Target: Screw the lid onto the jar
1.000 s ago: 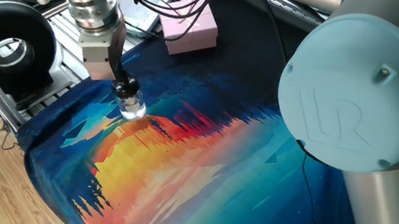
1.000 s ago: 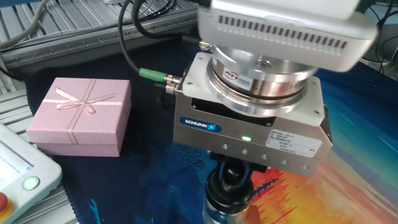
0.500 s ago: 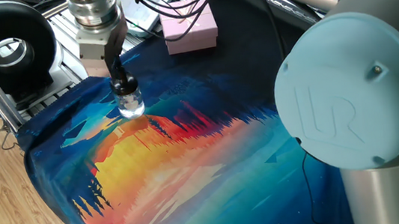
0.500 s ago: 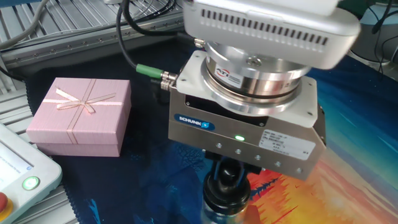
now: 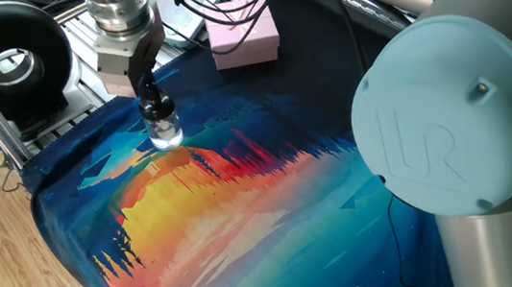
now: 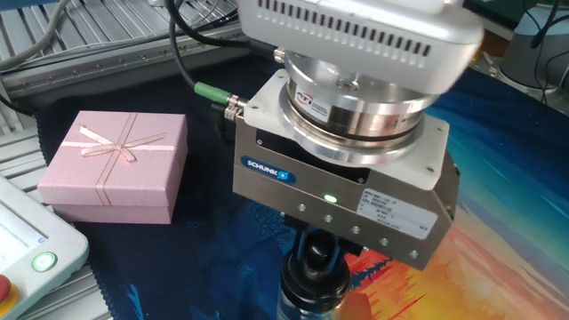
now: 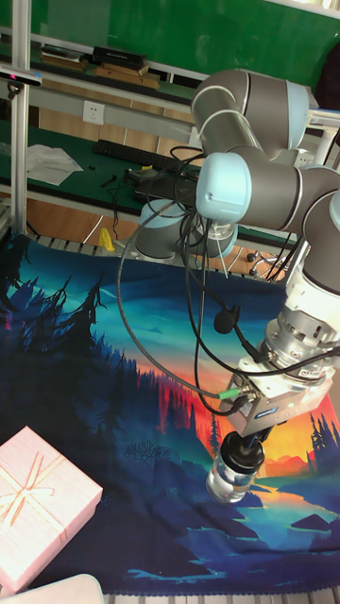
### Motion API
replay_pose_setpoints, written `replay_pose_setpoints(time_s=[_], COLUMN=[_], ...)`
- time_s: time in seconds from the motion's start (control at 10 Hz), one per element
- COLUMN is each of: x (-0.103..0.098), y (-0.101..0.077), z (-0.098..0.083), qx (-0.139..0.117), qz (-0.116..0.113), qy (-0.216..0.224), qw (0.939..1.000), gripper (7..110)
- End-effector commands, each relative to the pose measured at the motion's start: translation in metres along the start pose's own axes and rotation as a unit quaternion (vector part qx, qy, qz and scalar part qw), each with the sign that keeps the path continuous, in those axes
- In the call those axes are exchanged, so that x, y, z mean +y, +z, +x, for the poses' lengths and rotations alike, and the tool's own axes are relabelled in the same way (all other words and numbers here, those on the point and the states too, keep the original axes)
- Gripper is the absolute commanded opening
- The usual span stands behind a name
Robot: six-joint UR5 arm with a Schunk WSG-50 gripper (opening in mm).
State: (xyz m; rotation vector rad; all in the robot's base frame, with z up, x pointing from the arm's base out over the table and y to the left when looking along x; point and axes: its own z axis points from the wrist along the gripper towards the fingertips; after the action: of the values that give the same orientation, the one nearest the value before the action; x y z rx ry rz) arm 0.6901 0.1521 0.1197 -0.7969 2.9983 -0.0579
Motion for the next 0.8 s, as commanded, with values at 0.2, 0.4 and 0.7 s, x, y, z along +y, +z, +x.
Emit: replay_pose_setpoints(time_s=[0.2,0.4,0.7], x=[0.0046,0.0067,-0.0026], y=[0.0010,-0.0003,0.0024], z=[-0.0040,-0.0059,-0.0074], qx=[-0.007,-0.010,-0.018], qz=[-0.015,-0.024,-0.013], qy=[0.053,0.079,0.109], qw=[0.9985,0.9966,0.9938], gripper=[22,22,22])
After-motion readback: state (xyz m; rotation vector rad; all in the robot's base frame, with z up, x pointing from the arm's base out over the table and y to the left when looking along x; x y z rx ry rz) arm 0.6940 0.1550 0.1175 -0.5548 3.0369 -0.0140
